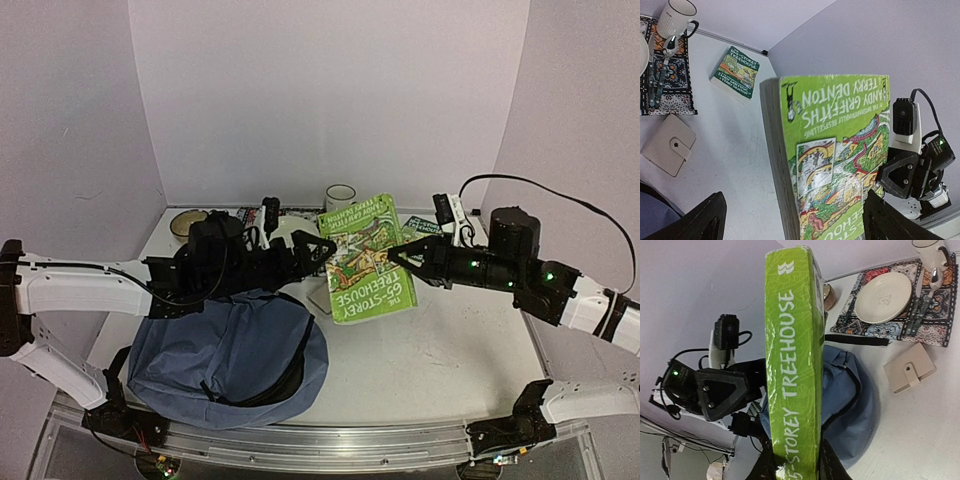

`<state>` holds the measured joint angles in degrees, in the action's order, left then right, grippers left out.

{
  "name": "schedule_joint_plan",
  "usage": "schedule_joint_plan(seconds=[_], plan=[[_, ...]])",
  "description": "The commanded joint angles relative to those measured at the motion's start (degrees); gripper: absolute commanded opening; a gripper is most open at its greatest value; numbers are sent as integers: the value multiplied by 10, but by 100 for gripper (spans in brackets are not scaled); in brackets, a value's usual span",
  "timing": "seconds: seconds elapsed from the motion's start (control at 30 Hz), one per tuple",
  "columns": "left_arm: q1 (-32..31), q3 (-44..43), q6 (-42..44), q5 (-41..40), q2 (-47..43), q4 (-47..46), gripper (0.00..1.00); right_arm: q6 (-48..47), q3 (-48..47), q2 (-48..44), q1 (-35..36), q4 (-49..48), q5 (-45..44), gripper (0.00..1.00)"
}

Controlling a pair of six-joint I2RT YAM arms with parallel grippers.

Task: Pack the student bag
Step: Pass from the right arm to the left

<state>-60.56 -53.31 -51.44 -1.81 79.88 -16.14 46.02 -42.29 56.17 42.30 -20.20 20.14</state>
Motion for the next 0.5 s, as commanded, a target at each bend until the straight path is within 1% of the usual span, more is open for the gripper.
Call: schedule_joint_plan(seconds=[0.0,0.13,0.3,0.37,0.47], plan=[[2,9,-6,47,-16,-74,96,52,0,0,1,-193,57,0],[8,22,-24,77,-8,-113,96,73,4,12,1,-242,75,0],[16,51,-60,126,-1,-206,94,91,5,24,1,-283,93,0],[17,57,-72,143,4,-229,93,98,6,28,1,-301,101,0],[19,59,-81,159,12,-253,87,106,6,33,1,-322,107,0]])
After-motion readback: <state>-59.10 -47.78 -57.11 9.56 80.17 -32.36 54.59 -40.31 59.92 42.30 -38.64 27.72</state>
